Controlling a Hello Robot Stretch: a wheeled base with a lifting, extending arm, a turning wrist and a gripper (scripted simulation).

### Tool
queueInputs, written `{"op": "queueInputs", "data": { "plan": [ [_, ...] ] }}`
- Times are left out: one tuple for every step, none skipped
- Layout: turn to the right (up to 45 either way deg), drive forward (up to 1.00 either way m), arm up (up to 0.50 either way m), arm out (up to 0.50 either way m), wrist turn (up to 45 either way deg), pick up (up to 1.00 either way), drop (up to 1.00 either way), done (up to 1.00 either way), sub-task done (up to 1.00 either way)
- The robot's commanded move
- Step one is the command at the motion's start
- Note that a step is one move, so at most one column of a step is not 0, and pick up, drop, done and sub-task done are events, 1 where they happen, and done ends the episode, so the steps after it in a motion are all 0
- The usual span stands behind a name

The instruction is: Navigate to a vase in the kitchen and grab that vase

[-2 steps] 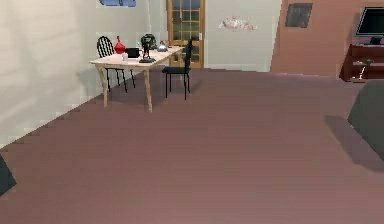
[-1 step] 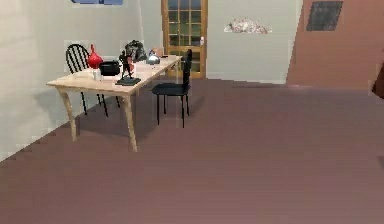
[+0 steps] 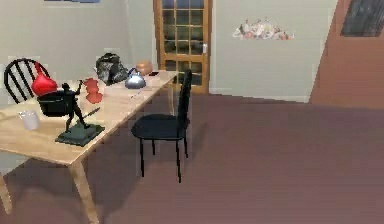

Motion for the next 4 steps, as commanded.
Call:
{"op": "queueInputs", "data": {
  "plan": [
    [0.0,0.65,0.0,0.0,0.0,0.0,0.0,0.0,0.0],
    [-45.0,0.0,0.0,0.0,0.0,0.0,0.0,0.0,0.0],
    [-45.0,0.0,0.0,0.0,0.0,0.0,0.0,0.0,0.0],
    [-36.0,0.0,0.0,0.0,0.0,0.0,0.0,0.0,0.0]
  ]
}}
